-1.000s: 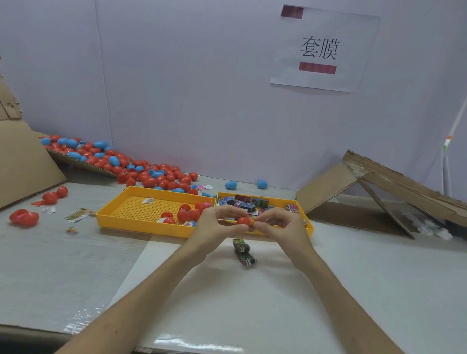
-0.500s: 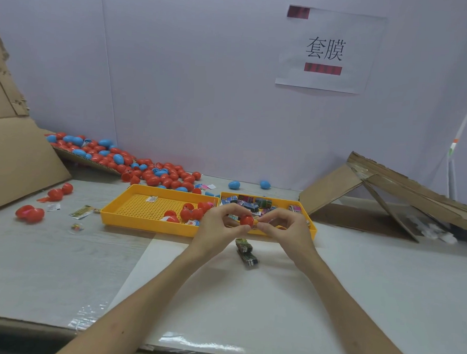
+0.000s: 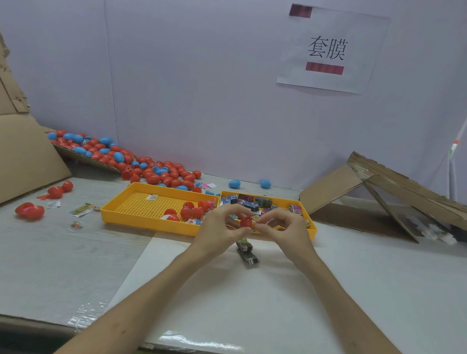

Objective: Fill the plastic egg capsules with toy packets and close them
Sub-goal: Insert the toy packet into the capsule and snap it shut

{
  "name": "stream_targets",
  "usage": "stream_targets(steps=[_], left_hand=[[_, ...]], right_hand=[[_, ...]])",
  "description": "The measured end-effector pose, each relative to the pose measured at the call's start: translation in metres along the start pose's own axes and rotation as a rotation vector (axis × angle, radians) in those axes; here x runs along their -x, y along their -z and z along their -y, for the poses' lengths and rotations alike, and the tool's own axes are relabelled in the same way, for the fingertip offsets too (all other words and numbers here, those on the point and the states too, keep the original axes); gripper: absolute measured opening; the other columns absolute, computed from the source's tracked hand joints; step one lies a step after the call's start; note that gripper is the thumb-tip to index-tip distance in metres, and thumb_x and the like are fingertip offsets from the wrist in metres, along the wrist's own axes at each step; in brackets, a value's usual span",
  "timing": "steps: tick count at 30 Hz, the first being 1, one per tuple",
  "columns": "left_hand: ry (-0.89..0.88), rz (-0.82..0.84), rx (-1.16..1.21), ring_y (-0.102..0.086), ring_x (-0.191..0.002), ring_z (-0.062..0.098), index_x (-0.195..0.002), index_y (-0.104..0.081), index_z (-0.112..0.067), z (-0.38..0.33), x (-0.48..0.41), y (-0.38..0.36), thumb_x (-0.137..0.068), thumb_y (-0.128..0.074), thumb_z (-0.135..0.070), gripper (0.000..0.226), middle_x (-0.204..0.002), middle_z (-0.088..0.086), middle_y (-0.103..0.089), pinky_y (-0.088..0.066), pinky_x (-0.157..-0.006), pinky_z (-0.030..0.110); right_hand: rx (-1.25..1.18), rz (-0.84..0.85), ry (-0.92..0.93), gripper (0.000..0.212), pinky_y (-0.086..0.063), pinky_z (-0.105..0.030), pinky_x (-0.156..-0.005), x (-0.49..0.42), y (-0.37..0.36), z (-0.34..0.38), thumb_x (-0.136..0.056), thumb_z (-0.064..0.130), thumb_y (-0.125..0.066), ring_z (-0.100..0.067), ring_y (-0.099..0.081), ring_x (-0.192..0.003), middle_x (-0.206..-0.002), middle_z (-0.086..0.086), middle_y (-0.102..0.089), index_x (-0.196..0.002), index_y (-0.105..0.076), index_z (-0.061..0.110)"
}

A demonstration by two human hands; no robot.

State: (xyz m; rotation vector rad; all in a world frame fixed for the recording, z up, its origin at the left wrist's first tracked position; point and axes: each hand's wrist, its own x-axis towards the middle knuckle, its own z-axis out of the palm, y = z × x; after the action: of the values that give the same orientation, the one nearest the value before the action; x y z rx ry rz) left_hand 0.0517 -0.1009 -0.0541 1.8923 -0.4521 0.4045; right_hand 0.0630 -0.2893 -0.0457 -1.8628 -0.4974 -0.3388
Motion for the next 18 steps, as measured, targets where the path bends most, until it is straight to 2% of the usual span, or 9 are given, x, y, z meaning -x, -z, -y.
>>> stream_targets(steps=[4,10,13,18], left_hand=[[0.029,0.03,0.059,-0.073,-0.083,0.006,-0.101,-0.073,-0.037,-0.0024,0.0001,0.0001,-0.085,-0.081,-0.013,0.03,-0.106,-0.009,-0.072,-0.059,-0.071,0.022],[0.13,0.006,0.233,-0.075,-0.082,0.015,-0.106,-0.078,-0.024,-0.0007,-0.0018,0.0029,-0.085,-0.082,-0.017,0.023,-0.095,-0.001,-0.076,-0.061,-0.072,0.026],[0.164,0.001,0.303,-0.075,-0.084,0.014,-0.104,-0.078,-0.027,-0.0017,-0.0029,0.0048,-0.084,-0.082,-0.021,0.021,-0.093,-0.001,-0.078,-0.058,-0.068,0.021],[0.197,0.036,0.359,-0.074,-0.089,0.011,-0.097,-0.078,-0.035,-0.0035,-0.0022,0.0063,-0.083,-0.083,-0.022,0.02,-0.093,-0.005,-0.078,-0.057,-0.07,0.019]], right_hand=[[0.013,-0.006,-0.007,0.012,-0.051,-0.02,-0.067,-0.0004,0.0013,-0.0009,-0.08,0.016,-0.083,-0.007,-0.064,-0.077,-0.085,0.013,-0.072,-0.081,-0.076,0.026],[-0.071,-0.026,-0.017,0.024,-0.053,-0.019,-0.074,-0.0011,0.0023,0.0015,-0.081,0.017,-0.083,-0.008,-0.068,-0.087,-0.097,0.012,-0.073,-0.099,-0.074,0.03],[-0.119,0.018,-0.086,0.032,-0.055,-0.023,-0.076,-0.0006,0.0032,0.0014,-0.083,0.019,-0.082,-0.01,-0.071,-0.094,-0.103,0.007,-0.074,-0.108,-0.071,0.034],[-0.173,0.094,-0.105,0.038,-0.057,-0.026,-0.072,0.001,-0.0006,0.0034,-0.083,0.015,-0.082,-0.015,-0.073,-0.091,-0.099,0.004,-0.076,-0.115,-0.067,0.031]])
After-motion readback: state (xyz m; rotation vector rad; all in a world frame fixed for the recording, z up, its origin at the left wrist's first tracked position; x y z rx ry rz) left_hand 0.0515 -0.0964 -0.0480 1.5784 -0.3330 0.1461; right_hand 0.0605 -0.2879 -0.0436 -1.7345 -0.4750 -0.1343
